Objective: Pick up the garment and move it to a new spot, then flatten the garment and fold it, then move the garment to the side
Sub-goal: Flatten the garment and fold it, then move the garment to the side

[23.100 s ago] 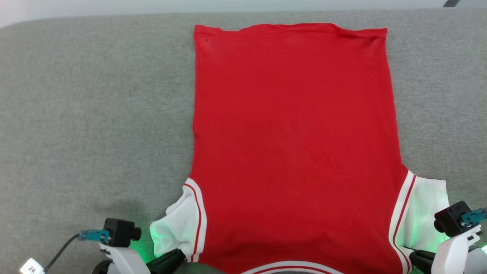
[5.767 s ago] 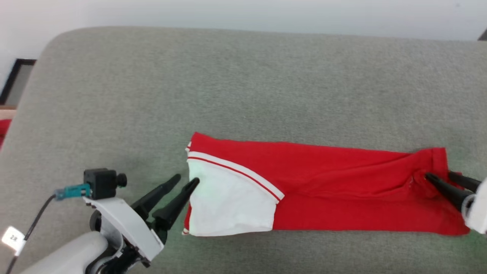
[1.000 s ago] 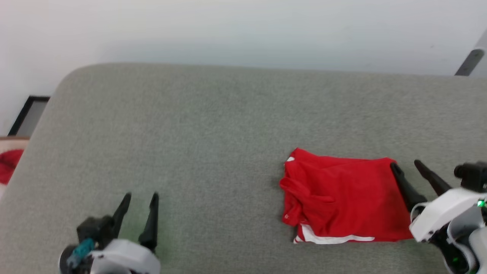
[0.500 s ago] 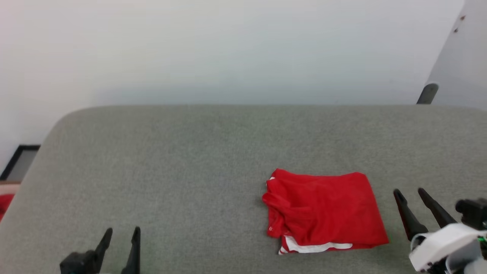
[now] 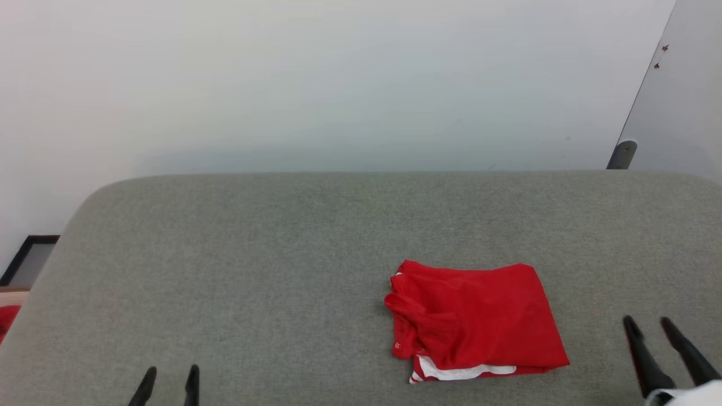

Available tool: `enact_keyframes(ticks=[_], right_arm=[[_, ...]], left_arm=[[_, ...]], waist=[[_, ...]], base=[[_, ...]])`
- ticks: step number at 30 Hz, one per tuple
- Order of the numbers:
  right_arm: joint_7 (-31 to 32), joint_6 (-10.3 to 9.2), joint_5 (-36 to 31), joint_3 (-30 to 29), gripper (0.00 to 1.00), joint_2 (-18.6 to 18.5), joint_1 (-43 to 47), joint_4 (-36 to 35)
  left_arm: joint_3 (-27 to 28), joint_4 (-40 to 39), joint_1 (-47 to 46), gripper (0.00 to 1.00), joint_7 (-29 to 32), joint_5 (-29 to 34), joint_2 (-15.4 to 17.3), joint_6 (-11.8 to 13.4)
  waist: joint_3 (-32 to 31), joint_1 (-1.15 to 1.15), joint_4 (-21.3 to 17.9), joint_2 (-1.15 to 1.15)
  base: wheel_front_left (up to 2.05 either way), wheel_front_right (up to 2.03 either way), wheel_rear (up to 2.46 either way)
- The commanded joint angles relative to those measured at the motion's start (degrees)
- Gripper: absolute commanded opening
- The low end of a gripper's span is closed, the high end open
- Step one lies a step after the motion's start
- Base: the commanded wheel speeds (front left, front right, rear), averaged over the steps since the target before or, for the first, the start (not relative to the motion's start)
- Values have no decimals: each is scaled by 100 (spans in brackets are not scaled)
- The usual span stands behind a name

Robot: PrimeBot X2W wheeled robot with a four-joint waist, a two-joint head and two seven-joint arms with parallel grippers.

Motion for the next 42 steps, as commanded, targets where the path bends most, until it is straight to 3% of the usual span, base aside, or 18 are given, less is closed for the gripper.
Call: enact_keyframes(ticks=[1, 9, 17, 42], right_arm=[[31, -3, -104, -105, 100, -4, 154, -120], [519, -3, -629, -835, 100, 152, 856, -1100], [932, -3, -953, -1180, 100, 389, 1144, -1755], [1178, -3, -914, -1027, 100, 579, 944, -1950]], left_arm=[[43, -73, 115, 100, 3, 66, -10, -3], [294, -577, 647, 100, 3, 193, -163, 81], [281, -758, 733, 100, 3, 299, -202, 77], [218, -807, 538, 100, 3, 282, -232, 58]], waist=[[-1, 0, 2, 0], [10, 0, 32, 0], [37, 0, 88, 0], [128, 0, 148, 0]], base=[[0, 0, 0], [0, 0, 0], [0, 0, 0], [0, 0, 0]])
